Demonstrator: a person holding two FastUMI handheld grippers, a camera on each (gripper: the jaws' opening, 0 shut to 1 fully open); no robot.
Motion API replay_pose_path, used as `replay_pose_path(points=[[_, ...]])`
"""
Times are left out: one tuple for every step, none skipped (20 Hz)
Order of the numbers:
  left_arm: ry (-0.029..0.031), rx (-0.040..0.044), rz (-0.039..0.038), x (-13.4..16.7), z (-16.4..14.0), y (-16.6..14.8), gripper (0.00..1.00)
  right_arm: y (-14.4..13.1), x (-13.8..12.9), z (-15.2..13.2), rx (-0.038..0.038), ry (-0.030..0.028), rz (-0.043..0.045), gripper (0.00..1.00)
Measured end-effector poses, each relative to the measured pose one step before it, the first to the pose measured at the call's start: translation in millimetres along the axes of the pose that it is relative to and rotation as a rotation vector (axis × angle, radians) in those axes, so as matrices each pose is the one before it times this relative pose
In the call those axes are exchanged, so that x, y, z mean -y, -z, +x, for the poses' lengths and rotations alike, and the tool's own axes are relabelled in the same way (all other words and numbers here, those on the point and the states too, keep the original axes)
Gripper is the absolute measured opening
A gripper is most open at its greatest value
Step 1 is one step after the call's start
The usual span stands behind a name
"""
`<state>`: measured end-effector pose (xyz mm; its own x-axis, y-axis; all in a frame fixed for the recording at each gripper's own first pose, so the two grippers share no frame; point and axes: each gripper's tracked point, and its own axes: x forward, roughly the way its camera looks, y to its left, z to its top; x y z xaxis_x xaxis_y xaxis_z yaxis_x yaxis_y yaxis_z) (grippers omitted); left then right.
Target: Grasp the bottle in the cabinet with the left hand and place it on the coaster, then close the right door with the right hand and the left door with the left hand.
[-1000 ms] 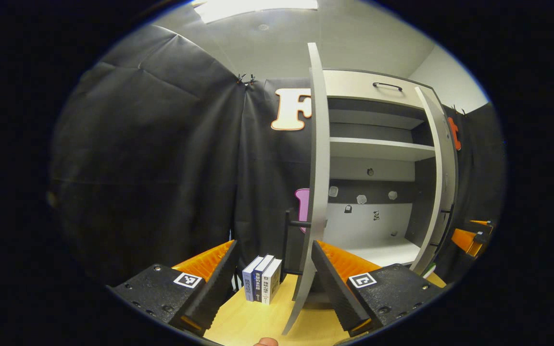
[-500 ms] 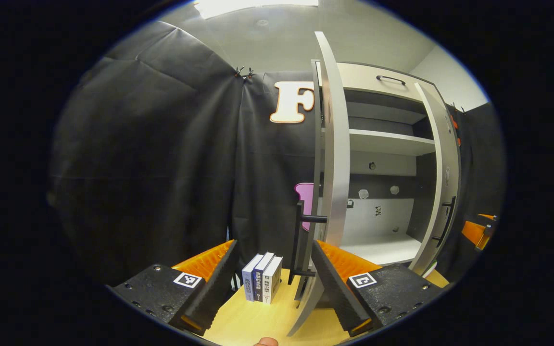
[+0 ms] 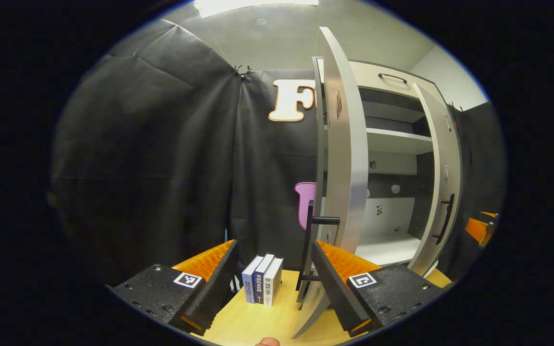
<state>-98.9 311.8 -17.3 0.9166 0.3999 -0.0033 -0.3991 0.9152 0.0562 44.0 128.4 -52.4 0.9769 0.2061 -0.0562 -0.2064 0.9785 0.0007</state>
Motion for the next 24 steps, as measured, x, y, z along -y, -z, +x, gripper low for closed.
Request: replay_pose_path(points=[[0.00582, 0.00171, -0.00387, 0.29, 1.18, -0.59, 0.95, 0.57, -0.10, 0.76, -0.00020, 0.00011, 0.00041, 0.98], [0.00255, -0.00137, -0.00495, -0.09, 0.53, 0.83, 0.94, -0.43, 0.35, 0.96, 0.00077, 0.00045, 0.00058, 0.98], [0.00260, -0.00183, -0.00614, -0.08, -1.03, 0.66, 0.94, 0.48, 0.14, -0.45, 0.00077, -0.00009, 0.00046, 0.98], [0.00465, -0.00057, -0.00453, 0.30, -0.60, 0.39, 0.94, 0.60, -1.09, 0.02, -0.00012, -0.00071, 0.00040, 0.98], [0.00459, -0.00072, -0.00429, 1.20, -0.27, -0.63, 0.90, -0.19, 0.74, 0.39, -0.00031, 0.00043, 0.00030, 0.98], [0.00398, -0.00122, -0.00210, 0.28, 0.58, 0.79, 0.94, 0.32, 0.25, 0.84, -0.00051, 0.00001, 0.00042, 0.98], [0.00321, 0.00068, -0.00025, 0.00, 0.26, -0.65, 0.94, 0.24, -0.47, 0.87, -0.00149, -0.00058, 0.00005, 0.98], [0.00323, -0.00165, 0.00138, 0.93, 0.03, 0.34, 0.93, 0.16, -0.48, 0.26, -0.00066, -0.00140, 0.00027, 0.98], [0.00416, -0.00013, 0.00226, 0.67, 0.60, -0.04, 0.93, 0.50, -0.33, 0.67, -0.00098, -0.00141, -0.00007, 0.98], [0.00446, -0.00135, -0.00002, 1.13, 1.03, 0.07, 0.93, -0.37, 0.28, 1.13, 0.00140, -0.00089, -0.00035, 0.98], [0.00666, -0.00078, -0.00196, 1.51, 0.00, -0.03, 0.93, 0.33, -0.78, -0.63, -0.00039, -0.00144, -0.00094, 0.98], [0.00910, -0.00024, -0.00428, 1.61, 1.30, 0.15, 0.93, -0.22, 0.01, 0.15, 0.00004, -0.00019, -0.00084, 0.98], [0.00745, -0.00235, -0.00682, 2.61, 0.73, 0.19, 0.89, 0.56, 0.49, -0.74, -0.00061, -0.00027, -0.00080, 0.98], [0.00910, -0.00156, -0.00511, 6.20, 0.22, 1.23, 0.89, 0.08, 1.21, 0.64, 0.00002, 0.00092, -0.00049, 0.98], [0.00616, -0.00052, -0.00378, 4.39, -0.69, 0.04, 0.89, -0.19, 0.89, 0.56, -0.00055, 0.00078, -0.00041, 0.98], [0.00433, -0.00103, -0.00176, 3.54, -1.61, 0.34, 0.93, -0.22, 1.10, 0.00, 0.00047, 0.00063, 0.00036, 0.98], [0.00407, -0.00099, 0.00122, 1.67, -0.78, 0.25, 0.93, 0.25, 0.72, -1.08, 0.00075, 0.00095, 0.00017, 0.98], [0.00258, -0.00009, 0.00220, -0.29, 0.57, 0.29, 0.93, -0.36, 0.33, -0.35, 0.00039, 0.00144, -0.00039, 0.98], [0.00153, -0.00034, 0.00310, 0.62, -0.13, 0.17, 0.93, 0.63, 1.21, -0.77, -0.00090, 0.00077, -0.00122, 0.98], [0.00072, 0.00016, 0.00171, 0.67, 0.26, -0.42, 0.93, -0.57, 1.50, -0.23, -0.00066, 0.00097, -0.00165, 0.98], [0.00126, -0.00025, 0.00045, 1.16, 0.64, 0.05, 0.93, 0.97, 0.63, -0.43, 0.00000, 0.00115, -0.00143, 0.98], [0.00285, -0.00036, -0.00116, 1.17, -0.53, -0.30, 0.88, -0.31, 0.82, -0.39, 0.00010, 0.00147, -0.00091, 0.98], [0.00334, -0.00096, -0.00306, 2.16, -0.20, 0.83, 0.93, -0.85, 0.73, 0.58, 0.00084, 0.00051, -0.00032, 0.98], [0.00443, -0.00055, -0.00278, 2.38, 0.11, -0.23, 0.93, -0.05, 0.10, -0.01, 0.00123, 0.00054, -0.00018, 0.98]])
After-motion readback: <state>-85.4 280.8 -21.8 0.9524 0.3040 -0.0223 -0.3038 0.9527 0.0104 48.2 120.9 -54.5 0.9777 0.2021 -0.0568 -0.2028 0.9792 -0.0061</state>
